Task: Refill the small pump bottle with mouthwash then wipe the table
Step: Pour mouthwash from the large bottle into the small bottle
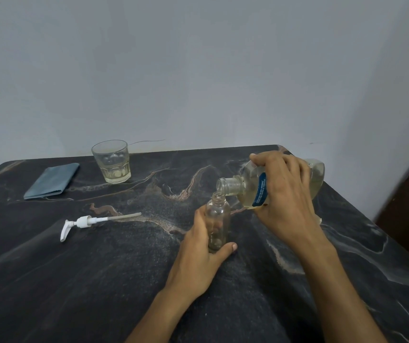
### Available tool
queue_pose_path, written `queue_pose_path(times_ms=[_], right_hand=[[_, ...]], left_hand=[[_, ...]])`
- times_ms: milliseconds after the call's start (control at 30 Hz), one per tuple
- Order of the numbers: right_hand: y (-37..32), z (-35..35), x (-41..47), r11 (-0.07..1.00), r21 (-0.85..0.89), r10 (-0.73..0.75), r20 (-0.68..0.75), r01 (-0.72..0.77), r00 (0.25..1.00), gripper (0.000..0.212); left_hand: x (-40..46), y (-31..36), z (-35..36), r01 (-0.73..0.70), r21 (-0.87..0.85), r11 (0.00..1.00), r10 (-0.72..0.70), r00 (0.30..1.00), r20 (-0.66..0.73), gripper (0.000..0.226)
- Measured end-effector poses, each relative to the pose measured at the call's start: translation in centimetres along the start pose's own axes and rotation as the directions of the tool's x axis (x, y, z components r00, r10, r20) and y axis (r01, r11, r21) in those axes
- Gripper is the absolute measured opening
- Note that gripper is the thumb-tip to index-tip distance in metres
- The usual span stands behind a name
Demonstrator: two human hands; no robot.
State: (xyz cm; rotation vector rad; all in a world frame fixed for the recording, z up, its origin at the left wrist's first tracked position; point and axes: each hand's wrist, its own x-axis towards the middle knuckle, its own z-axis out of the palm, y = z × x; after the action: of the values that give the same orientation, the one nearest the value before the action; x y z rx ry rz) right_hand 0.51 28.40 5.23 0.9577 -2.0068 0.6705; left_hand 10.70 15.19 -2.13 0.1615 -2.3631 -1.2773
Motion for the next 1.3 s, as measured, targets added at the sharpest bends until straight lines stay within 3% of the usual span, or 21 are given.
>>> queue_pose_path(times_ms=[667,1300], right_hand=[[-0.06,-0.03,0.01,1.000,0.000,0.002,-0.005,-0.002,1.000,0.087],[-0.09,-0.08,0.04,1.000,-0.010,0.002,0.003,-0.002,1.000,0.091]], left_hand=[[-0.01,-0.07,0.05,-0.002,-0.004,1.000,0.002,1.000,0.012,0.058],[-0.06,-0.07,0.07,0.041,0.033,0.999,-0.041,0.999,0.006,0.072]])
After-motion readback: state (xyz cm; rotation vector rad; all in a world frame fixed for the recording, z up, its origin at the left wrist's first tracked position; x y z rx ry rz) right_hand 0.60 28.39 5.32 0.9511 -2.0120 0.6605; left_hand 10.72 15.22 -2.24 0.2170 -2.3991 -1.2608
